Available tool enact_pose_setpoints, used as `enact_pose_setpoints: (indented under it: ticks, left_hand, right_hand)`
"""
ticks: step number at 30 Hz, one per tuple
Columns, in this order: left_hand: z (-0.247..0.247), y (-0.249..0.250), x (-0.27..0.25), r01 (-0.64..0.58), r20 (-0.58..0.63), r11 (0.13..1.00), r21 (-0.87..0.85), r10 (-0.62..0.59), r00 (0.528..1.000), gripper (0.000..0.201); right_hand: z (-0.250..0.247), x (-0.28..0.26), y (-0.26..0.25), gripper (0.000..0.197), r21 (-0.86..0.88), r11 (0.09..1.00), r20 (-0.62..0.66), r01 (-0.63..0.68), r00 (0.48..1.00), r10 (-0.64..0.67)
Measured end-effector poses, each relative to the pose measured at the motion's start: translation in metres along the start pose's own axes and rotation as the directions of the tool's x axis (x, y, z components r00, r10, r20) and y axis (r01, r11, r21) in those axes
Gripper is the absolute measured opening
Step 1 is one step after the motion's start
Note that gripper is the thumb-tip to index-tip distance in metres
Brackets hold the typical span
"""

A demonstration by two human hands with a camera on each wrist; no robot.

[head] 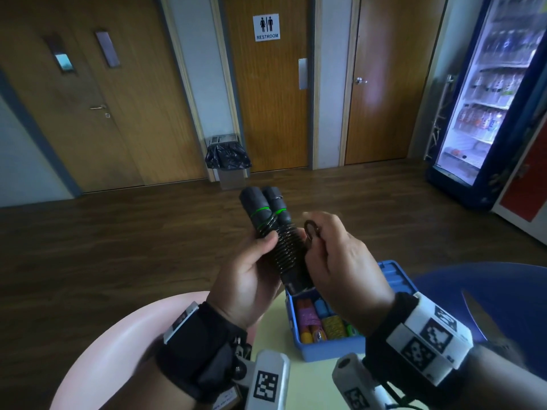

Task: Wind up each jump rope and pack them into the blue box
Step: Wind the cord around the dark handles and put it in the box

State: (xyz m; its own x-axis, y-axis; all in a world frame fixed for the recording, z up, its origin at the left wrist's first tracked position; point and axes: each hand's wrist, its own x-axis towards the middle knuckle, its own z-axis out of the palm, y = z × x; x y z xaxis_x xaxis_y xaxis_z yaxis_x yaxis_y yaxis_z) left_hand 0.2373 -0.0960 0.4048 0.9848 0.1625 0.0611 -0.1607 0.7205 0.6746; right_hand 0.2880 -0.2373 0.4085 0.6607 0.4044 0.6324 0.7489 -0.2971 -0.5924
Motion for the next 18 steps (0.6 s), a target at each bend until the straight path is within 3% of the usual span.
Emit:
enact_pose_setpoints:
  ticks: [2, 4, 10, 14, 16, 18]
  left_hand:
    - [-0.001, 0.001, 0.0, 0.022, 0.038, 1.0, -0.007, -0.022, 0.999, 0.04]
    - [-0.003, 0.002, 0.0, 0.036, 0.074, 0.999, -0.017, -0.035, 0.997, 0.049]
    - [0.001, 0.001, 0.0, 0.045, 0.06, 0.999, -0.001, -0.045, 0.997, 0.077]
    - [0.005, 0.002, 0.001, 0.027, 0.045, 1.0, -0.001, -0.026, 0.999, 0.074]
    - [0.006, 0.002, 0.002, 0.017, 0.024, 1.0, 0.004, -0.017, 1.0, 0.082]
    - [0.007, 0.002, 0.003, 0.006, 0.023, 1.0, 0.015, -0.006, 1.0, 0.08]
  right_hand:
    - [0.001, 0.0, 0.0, 0.022, 0.037, 0.999, 0.015, -0.004, 1.0, 0.003]
    - [0.0, 0.0, -0.001, 0.008, 0.087, 0.996, 0.046, -0.03, 0.999, 0.026]
    - [0.0, 0.001, -0.006, 0.017, 0.108, 0.994, 0.07, 0.017, 0.997, -0.025]
    - [-0.003, 0.0, -0.006, 0.021, 0.168, 0.985, 0.094, -0.029, 0.995, 0.014]
    - [-0.003, -0.001, -0.008, 0.024, 0.314, 0.946, 0.091, -0.078, 0.995, 0.051]
    - [-0.003, 0.001, -0.011, 0.025, 0.516, 0.847, 0.083, -0.128, 0.992, 0.1]
